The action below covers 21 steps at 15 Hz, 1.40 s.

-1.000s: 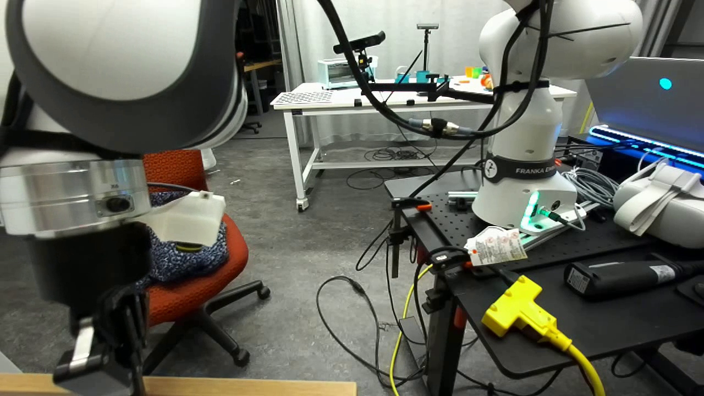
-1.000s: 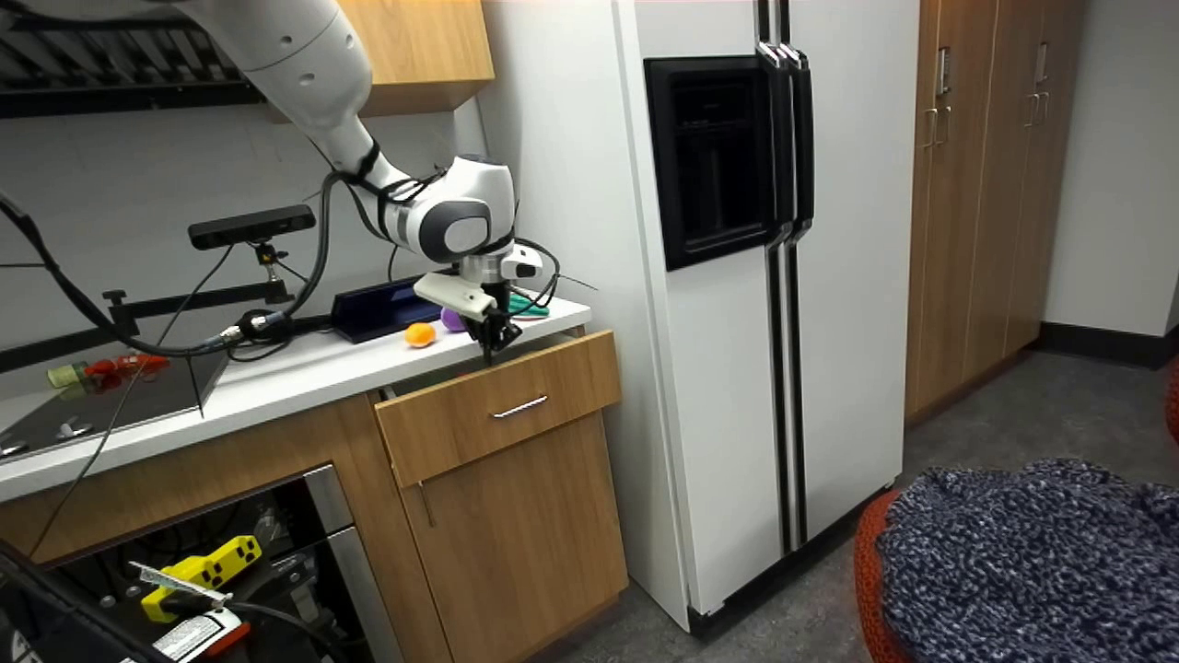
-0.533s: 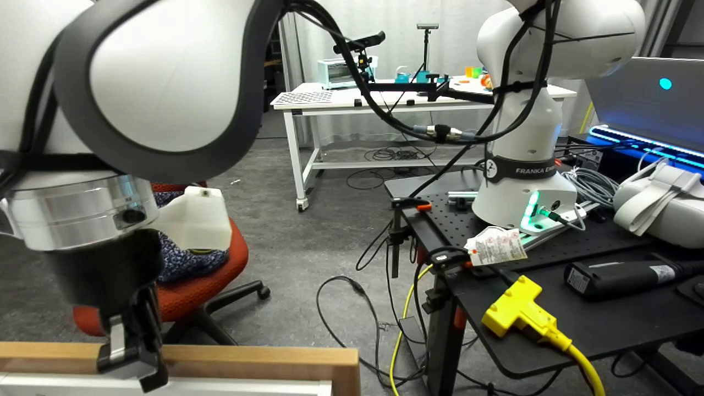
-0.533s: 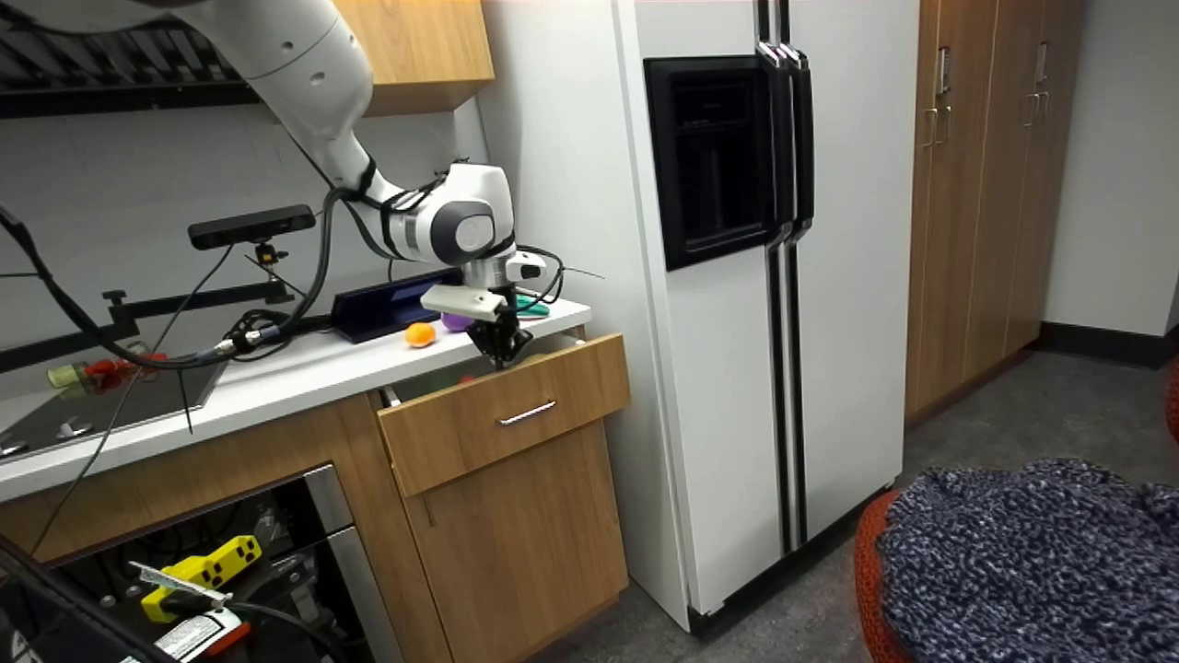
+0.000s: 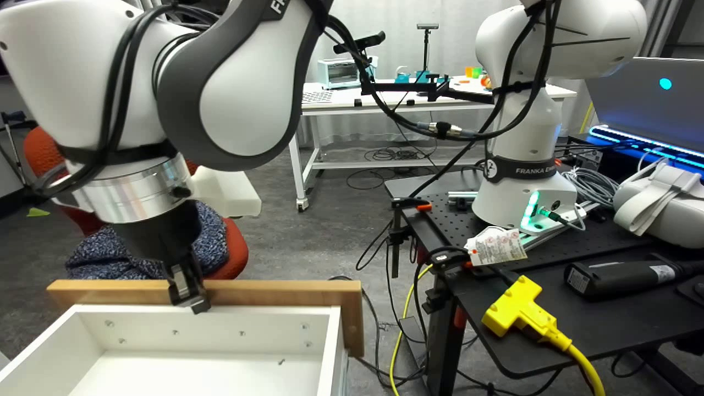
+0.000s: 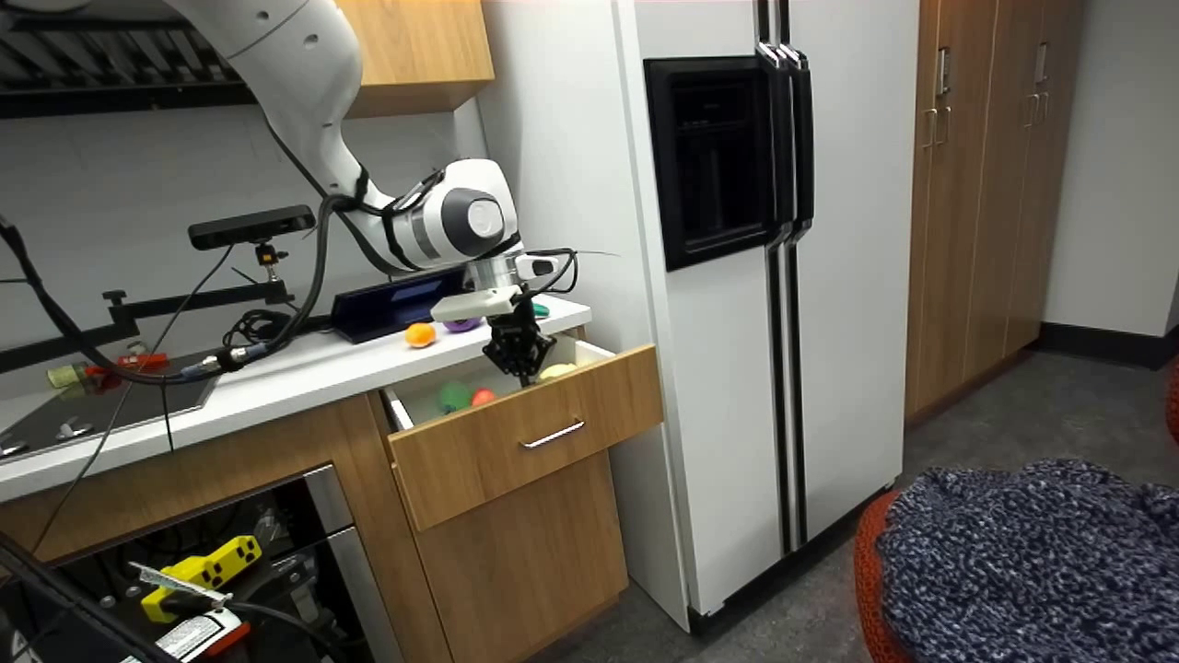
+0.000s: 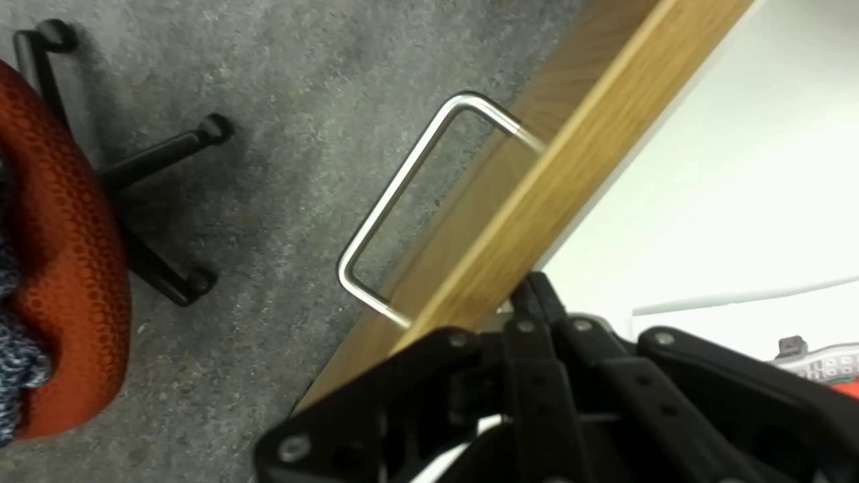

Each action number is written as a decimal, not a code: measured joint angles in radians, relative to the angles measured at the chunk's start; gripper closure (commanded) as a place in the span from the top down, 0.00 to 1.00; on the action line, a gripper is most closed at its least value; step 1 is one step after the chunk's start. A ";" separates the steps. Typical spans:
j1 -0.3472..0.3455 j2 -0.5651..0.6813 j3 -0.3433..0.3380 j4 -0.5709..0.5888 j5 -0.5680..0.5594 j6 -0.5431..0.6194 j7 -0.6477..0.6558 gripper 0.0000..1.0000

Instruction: Open the drawer on the right

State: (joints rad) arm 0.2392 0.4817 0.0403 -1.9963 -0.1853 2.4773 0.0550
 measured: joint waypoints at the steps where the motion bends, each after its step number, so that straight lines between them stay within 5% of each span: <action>1: -0.001 -0.019 -0.017 -0.027 -0.017 0.000 0.008 0.00; 13: -0.119 -0.298 -0.172 -0.380 -0.175 0.009 0.108 0.00; 21: -0.189 -0.559 -0.149 -0.472 -0.185 0.006 0.133 0.00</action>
State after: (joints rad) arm 0.0500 -0.0775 -0.1089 -2.4686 -0.3701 2.4834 0.1880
